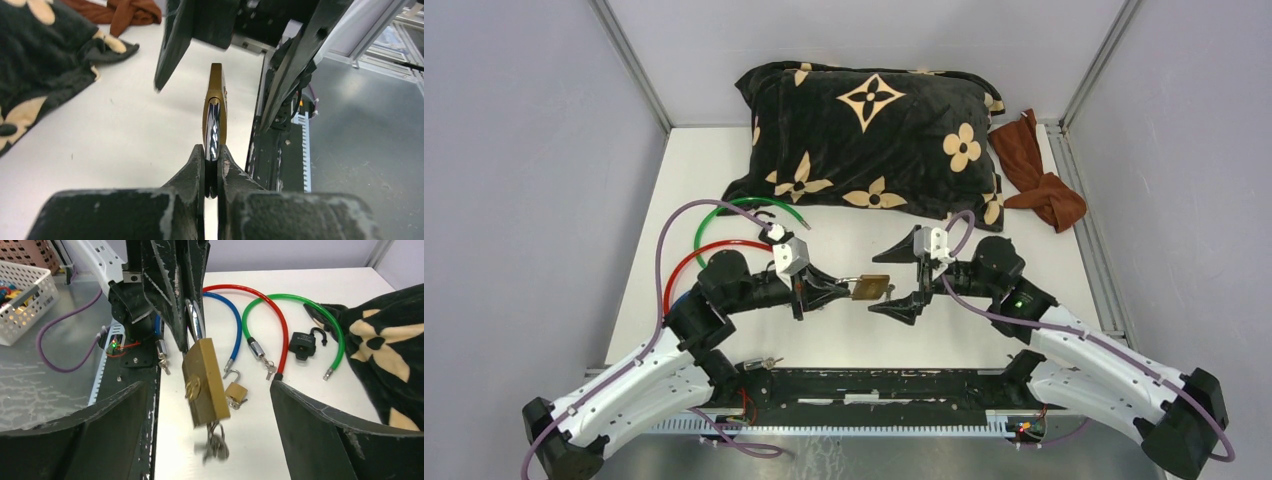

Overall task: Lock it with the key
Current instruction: Lock the lock.

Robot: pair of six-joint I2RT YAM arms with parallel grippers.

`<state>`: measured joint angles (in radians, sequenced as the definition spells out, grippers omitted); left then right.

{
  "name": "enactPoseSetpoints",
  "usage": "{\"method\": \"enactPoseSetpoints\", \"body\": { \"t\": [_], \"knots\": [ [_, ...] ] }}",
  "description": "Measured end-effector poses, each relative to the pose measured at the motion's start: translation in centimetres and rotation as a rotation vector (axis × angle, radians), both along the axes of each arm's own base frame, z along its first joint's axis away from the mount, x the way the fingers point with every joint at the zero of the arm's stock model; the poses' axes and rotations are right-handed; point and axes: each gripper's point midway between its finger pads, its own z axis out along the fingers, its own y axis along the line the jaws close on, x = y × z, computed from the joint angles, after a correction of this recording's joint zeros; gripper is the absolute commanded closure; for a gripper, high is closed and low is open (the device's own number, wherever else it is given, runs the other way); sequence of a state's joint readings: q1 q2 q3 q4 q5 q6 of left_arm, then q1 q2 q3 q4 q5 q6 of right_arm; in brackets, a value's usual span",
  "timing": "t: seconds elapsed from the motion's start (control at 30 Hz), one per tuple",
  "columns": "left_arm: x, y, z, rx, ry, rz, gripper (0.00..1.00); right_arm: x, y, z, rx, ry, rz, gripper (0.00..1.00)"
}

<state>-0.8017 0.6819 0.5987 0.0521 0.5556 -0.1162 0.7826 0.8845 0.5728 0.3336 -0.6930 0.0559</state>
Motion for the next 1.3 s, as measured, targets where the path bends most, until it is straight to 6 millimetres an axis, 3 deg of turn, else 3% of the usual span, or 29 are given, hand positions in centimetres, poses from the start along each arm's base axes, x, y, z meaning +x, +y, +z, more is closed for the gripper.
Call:
{"method": "enactPoseSetpoints", "body": {
  "t": [0.13, 0.2, 0.3, 0.53, 0.63, 0.83, 1.0, 1.1, 1.3],
  "knots": [
    [-0.2, 1.6, -1.1, 0.029, 0.026, 0.037, 0.98, -0.7, -1.4, 0.4, -0.056, -0.043, 0.001, 0.03],
    [-0.3, 2.1, -0.9, 0.026, 0.018, 0.047, 0.98, -1.1, -2.0, 1.0, -0.077, -0.071, 0.003, 0.12],
    [-0.5, 2.5, -0.8, 0.020, 0.000, 0.053, 0.98, -1.0, -2.5, 1.2, -0.117, -0.091, -0.012, 0.34],
    [-0.3, 2.8, -1.6, 0.030, 0.006, 0.062, 0.98, -0.3, -1.7, -2.8, -0.241, 0.015, 0.010, 0.54],
    [-0.2, 2.8, -1.6, 0.031, 0.008, 0.063, 0.98, -0.4, -1.6, -3.6, -0.262, 0.040, 0.025, 0.55],
    [-0.2, 2.9, -1.6, 0.031, 0.008, 0.066, 0.98, -0.6, -1.4, -3.1, -0.243, 0.027, 0.040, 0.56],
    [-0.2, 2.8, -1.7, 0.033, 0.010, 0.064, 0.98, -0.5, -0.8, -3.4, -0.246, 0.031, 0.053, 0.79],
    [-0.3, 2.8, -1.8, 0.034, 0.012, 0.055, 0.98, -0.2, -0.7, -3.5, -0.247, 0.029, 0.049, 1.00],
    [-0.3, 2.8, -1.9, 0.035, 0.014, 0.054, 0.98, -0.3, -0.7, -3.6, -0.247, 0.030, 0.050, 1.00]
  ]
}}
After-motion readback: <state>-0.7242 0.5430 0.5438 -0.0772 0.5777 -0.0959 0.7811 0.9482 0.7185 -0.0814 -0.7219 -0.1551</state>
